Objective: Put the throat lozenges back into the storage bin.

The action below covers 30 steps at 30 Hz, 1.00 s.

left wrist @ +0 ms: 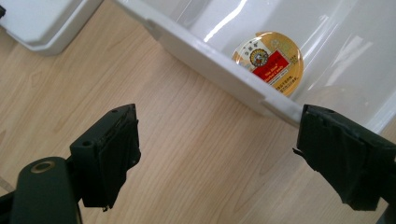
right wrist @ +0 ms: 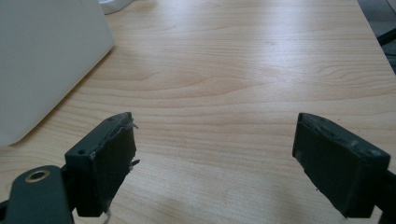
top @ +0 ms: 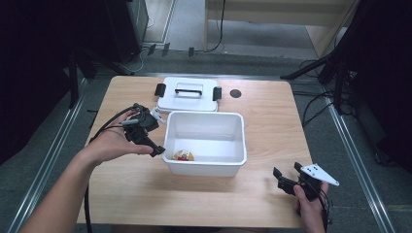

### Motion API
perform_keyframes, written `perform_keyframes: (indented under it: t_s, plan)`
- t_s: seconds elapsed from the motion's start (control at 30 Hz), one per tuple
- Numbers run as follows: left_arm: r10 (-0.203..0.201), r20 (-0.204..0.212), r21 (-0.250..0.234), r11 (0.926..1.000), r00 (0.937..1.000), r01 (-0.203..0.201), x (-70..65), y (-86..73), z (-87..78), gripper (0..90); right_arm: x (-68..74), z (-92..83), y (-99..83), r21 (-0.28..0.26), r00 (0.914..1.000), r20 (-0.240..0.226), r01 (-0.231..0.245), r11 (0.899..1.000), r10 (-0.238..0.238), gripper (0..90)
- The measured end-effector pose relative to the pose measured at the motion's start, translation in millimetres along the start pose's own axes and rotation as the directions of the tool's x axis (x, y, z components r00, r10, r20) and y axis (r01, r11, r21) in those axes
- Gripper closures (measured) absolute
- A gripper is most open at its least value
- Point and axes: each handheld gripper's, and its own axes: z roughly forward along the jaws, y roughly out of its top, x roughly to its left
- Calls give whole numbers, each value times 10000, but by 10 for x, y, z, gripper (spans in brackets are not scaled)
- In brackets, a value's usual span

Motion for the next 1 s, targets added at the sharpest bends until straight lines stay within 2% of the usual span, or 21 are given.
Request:
perform_keyframes:
  t_s: [0.37, 0.5, 0.77, 0.83, 0.9, 0.93, 1.0]
  plan:
    - [-701, -99, -153, 9974, 9975, 699, 75, -273, 49, 101, 1, 0, 0, 12, 10000, -29, -8, 10000, 8, 137]
    - [-1128, -221, -151, 9935, 9934, 1125, 117, -406, 97, 71, 1, 1, 0, 10, 10000, -42, -12, 10000, 12, 137]
    - [-1841, -377, -632, 9814, 9822, 1815, 173, -680, 171, 31, 0, 2, 0, 6, 10000, -43, 2, 10000, -2, 137]
    - [-2013, -612, -702, 9779, 9776, 1969, 185, -763, 223, 20, 1, 2, 0, 13, 10000, -36, -10, 10000, 10, 137]
    - [-2143, -663, -757, 9749, 9745, 2092, 194, -830, 267, 20, 1, 2, 0, 8, 10000, -35, -2, 10000, 3, 137]
    - [-2316, -649, -852, 9704, 9706, 2259, 200, -886, 305, 19, 3, 0, 0, 22, 10000, -17, -22, 10000, 22, 137]
    - [-2477, -737, -945, 9660, 9660, 2405, 209, -950, 342, 8, 1, 0, 0, 18, 10000, -27, -9, 10000, 9, 137]
